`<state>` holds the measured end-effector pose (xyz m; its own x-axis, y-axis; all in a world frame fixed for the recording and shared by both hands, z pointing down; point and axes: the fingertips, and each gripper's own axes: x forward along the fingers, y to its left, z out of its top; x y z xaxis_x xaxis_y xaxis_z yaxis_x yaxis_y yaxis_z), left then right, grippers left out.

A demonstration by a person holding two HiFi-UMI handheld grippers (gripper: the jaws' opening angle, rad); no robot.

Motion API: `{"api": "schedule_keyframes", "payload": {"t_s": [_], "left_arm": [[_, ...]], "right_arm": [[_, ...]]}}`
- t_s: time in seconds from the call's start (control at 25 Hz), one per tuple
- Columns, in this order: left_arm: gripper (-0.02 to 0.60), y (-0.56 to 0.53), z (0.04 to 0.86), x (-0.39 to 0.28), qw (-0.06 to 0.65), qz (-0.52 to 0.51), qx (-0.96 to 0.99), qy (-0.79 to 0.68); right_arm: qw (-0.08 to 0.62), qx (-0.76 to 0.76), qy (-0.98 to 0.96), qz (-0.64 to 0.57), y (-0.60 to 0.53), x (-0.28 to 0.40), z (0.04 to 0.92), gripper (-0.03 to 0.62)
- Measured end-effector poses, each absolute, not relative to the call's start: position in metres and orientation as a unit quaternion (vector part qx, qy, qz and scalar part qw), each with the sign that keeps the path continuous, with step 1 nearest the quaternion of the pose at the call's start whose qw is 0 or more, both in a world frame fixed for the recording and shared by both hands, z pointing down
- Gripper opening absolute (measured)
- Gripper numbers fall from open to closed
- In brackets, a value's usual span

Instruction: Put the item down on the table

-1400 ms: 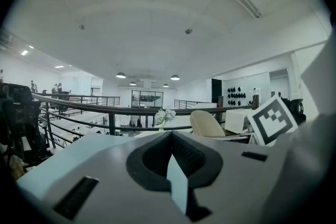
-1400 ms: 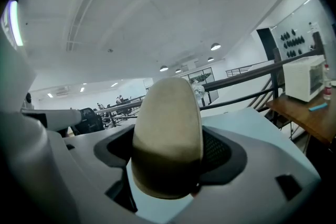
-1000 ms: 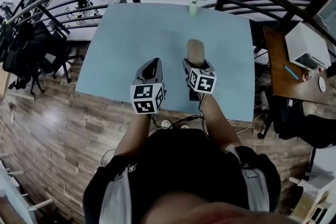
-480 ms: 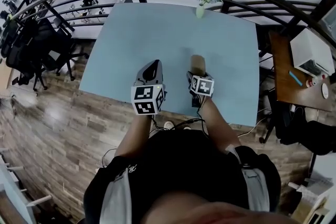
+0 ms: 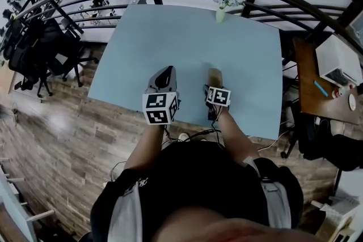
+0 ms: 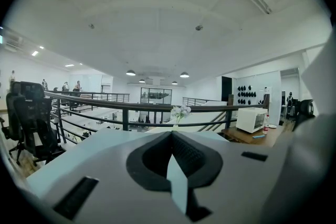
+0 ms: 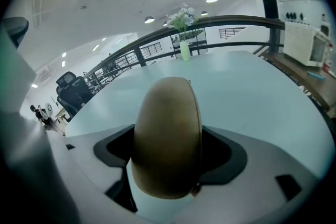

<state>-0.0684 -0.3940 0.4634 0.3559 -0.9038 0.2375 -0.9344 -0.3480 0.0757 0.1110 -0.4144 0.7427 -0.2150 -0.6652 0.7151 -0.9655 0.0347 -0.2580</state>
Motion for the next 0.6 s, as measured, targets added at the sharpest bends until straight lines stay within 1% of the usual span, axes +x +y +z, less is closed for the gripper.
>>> {"api": "schedule_keyframes", "payload": {"t_s": [0.2,0.6], "left_arm": [[0.009,-0.396,0.462,-0.073,0.099,0.077,0.816,-0.565],[0.008,-0.397,0.464,-0.081,0.102,0.076,0.813,-0.568]], "right_arm": [[0.195,0.584,-0.673,0.41,-0.413,0.11,0.758,0.379],[0.214,0.582,-0.655,0.431,-0.407,0.108,0.777,0.382]]}}
